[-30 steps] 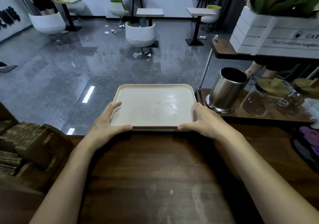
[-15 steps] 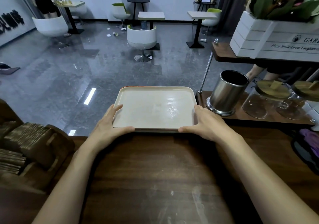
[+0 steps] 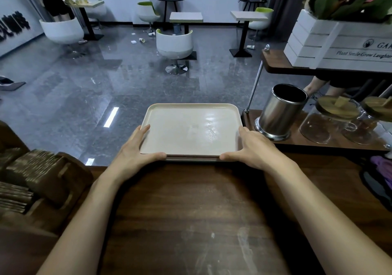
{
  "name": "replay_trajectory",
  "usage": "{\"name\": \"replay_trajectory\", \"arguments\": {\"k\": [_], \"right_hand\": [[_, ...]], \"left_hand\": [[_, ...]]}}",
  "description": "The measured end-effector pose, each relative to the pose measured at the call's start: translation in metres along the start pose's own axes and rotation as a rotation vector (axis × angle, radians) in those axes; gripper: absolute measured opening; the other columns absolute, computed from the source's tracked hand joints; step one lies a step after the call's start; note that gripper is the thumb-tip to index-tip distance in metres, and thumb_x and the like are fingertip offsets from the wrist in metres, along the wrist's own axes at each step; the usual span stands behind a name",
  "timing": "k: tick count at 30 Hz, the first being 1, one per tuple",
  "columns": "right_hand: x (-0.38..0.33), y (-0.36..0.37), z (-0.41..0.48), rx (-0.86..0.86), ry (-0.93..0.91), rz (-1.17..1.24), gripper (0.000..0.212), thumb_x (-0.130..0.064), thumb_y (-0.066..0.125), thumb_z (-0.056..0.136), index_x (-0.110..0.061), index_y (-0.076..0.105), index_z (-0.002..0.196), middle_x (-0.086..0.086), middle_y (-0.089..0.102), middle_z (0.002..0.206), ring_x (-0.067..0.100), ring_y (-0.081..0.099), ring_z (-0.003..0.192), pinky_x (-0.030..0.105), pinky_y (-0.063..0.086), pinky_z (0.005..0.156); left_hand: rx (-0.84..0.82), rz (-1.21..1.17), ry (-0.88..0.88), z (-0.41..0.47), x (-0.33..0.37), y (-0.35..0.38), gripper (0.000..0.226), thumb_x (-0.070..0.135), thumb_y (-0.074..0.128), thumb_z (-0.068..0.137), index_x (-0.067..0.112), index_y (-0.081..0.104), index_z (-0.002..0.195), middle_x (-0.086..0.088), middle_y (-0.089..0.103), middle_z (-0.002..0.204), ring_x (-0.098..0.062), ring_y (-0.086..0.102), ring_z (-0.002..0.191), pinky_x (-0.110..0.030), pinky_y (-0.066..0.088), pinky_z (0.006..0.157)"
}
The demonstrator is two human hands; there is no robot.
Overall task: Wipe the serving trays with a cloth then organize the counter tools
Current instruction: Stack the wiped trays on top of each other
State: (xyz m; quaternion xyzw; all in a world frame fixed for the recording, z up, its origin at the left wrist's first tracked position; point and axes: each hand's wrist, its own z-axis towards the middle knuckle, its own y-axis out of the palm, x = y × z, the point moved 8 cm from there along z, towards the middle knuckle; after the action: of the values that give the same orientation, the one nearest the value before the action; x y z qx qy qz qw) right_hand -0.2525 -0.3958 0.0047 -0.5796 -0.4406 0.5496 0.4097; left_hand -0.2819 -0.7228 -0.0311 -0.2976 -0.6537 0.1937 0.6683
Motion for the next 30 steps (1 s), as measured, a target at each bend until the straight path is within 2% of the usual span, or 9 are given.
{"name": "replay_trajectory", "arguments": {"k": [2,10,14,17,20,25,26,28,30], "right_hand": [[0.000,0.002,0.001,0.011,-0.003,0.013,0.089,-0.079,0.072,0.063,-0.013,0.048,0.118,0.000,0.055,0.112,0.026,0.053,0.112,0.037,0.036,0.076],[-0.001,-0.001,0.001,0.009,0.004,-0.040,0.099,-0.084,0.067,0.062,-0.013,0.045,0.128,0.003,0.059,0.123,0.027,0.056,0.113,0.042,0.047,0.082],[-0.002,-0.003,-0.003,0.007,0.000,-0.060,0.094,-0.085,0.067,0.063,-0.015,0.046,0.123,0.002,0.059,0.121,0.026,0.057,0.110,0.042,0.047,0.081],[-0.003,-0.005,-0.005,0.009,0.001,-0.078,0.091,-0.083,0.067,0.066,-0.014,0.046,0.122,0.004,0.060,0.120,0.028,0.057,0.109,0.041,0.044,0.077],[-0.003,-0.006,-0.005,0.016,0.003,-0.089,0.092,-0.082,0.068,0.067,-0.013,0.046,0.123,0.006,0.061,0.120,0.028,0.057,0.109,0.040,0.043,0.077],[0.001,-0.005,-0.002,-0.031,0.016,0.014,0.102,-0.084,0.067,0.062,-0.015,0.043,0.134,0.001,0.056,0.133,0.024,0.055,0.119,0.043,0.049,0.091],[0.000,-0.006,-0.001,-0.015,0.016,0.010,0.100,-0.084,0.066,0.064,-0.015,0.043,0.134,0.001,0.055,0.135,0.024,0.054,0.121,0.043,0.048,0.092],[-0.004,-0.009,0.003,0.048,0.016,-0.050,0.088,-0.082,0.061,0.072,-0.014,0.047,0.127,0.003,0.056,0.132,0.027,0.053,0.121,0.042,0.045,0.087],[-0.012,-0.011,0.011,0.106,0.009,-0.080,0.081,-0.083,0.051,0.079,-0.014,0.049,0.121,0.003,0.056,0.128,0.027,0.052,0.119,0.042,0.042,0.083]], "left_hand": [[-0.002,-0.016,0.002,0.001,0.001,-0.002,0.106,0.051,0.086,0.073,0.041,0.025,0.160,0.032,0.019,0.154,-0.009,0.027,0.147,-0.031,0.027,0.111],[-0.016,0.031,0.016,0.002,0.002,0.001,0.106,0.052,0.082,0.076,0.035,0.022,0.161,0.027,0.018,0.160,-0.008,0.026,0.145,-0.032,0.025,0.110],[-0.011,0.015,0.061,0.000,0.004,0.001,0.103,0.052,0.082,0.079,0.037,0.022,0.160,0.042,0.028,0.143,0.001,0.034,0.132,-0.028,0.030,0.103],[-0.030,0.015,0.090,0.000,0.001,0.001,0.103,0.064,0.079,0.076,0.045,0.019,0.158,0.026,0.038,0.151,-0.007,0.043,0.134,-0.035,0.038,0.105],[-0.022,0.015,0.091,0.000,0.000,0.000,0.107,0.069,0.076,0.074,0.048,0.014,0.159,0.024,0.034,0.158,-0.008,0.040,0.139,-0.040,0.037,0.112],[-0.020,0.034,0.099,0.001,0.006,0.002,0.104,0.052,0.081,0.079,0.054,0.010,0.155,0.059,0.023,0.130,0.009,0.030,0.128,-0.027,0.029,0.105],[-0.030,0.040,0.089,0.004,0.007,0.003,0.108,0.056,0.081,0.078,0.051,0.008,0.158,0.055,0.019,0.141,0.007,0.027,0.135,-0.029,0.028,0.110],[-0.033,0.086,0.072,0.011,0.007,0.002,0.116,0.075,0.071,0.072,0.043,0.004,0.161,0.028,0.007,0.166,0.000,0.010,0.153,-0.038,0.018,0.123],[-0.006,0.150,0.094,0.025,0.010,0.002,0.116,0.087,0.053,0.071,0.036,0.003,0.163,0.013,-0.003,0.171,-0.004,-0.004,0.156,-0.042,0.009,0.127]]}}
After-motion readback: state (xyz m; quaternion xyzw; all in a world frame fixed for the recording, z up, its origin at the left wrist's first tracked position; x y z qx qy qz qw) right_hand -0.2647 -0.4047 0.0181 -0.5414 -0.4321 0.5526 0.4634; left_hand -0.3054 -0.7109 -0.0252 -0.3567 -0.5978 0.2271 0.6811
